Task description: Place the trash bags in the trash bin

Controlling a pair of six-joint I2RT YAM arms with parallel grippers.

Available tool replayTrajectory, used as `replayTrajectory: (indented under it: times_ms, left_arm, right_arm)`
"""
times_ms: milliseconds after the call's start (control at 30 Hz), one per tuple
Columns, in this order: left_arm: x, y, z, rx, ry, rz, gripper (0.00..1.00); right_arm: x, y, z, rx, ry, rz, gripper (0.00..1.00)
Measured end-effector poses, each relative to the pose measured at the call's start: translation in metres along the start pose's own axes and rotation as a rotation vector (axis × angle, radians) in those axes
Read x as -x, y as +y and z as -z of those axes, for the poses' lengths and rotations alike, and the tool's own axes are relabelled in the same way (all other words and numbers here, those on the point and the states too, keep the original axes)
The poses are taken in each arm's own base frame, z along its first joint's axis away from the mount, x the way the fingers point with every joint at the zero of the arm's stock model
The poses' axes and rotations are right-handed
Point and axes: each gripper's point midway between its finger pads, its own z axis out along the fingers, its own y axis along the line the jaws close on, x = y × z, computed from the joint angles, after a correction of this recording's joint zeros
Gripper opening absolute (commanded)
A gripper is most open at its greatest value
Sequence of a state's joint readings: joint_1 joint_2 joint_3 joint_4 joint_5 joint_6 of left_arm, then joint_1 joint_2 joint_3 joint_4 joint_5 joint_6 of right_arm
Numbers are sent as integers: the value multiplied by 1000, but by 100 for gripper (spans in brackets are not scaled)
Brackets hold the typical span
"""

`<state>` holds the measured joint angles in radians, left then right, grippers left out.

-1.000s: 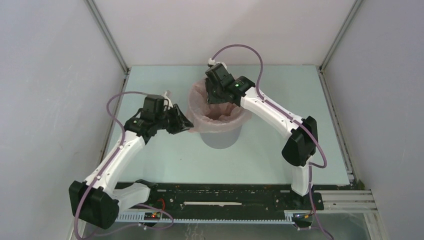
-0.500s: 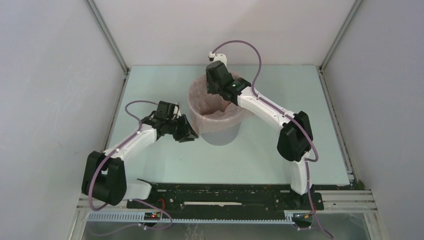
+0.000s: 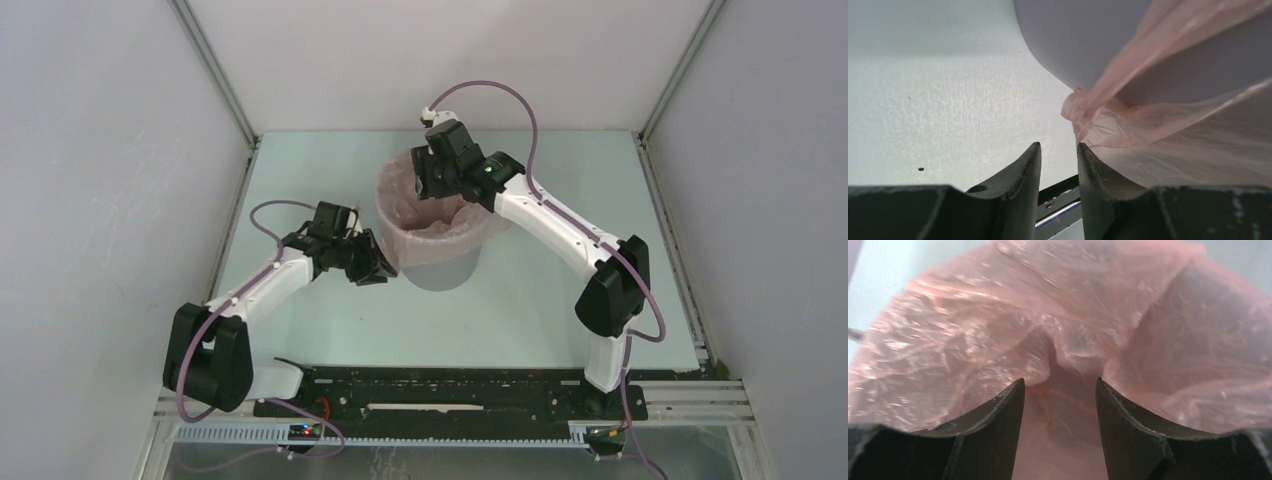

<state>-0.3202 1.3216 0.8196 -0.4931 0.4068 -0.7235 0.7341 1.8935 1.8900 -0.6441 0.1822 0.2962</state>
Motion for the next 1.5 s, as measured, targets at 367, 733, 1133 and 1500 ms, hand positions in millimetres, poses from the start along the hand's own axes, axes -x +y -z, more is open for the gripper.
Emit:
replayTrajectory:
  times_ms: [367, 733, 1133, 1500]
  left_arm:
    - [11, -16, 12, -25, -27, -24, 41]
    - [20, -32, 37, -33, -75, -88, 45]
    - [19, -32, 38, -34, -68, -85, 45]
    - [21, -38, 47, -52, -102, -93, 50]
  right_arm:
    - [-27, -78, -10, -228, 74, -94, 63]
    - [-24, -24, -8, -109, 57, -32, 60]
    - [-33, -38, -71, -149, 36, -19, 70]
    - [-16, -41, -79, -136, -4, -28, 71]
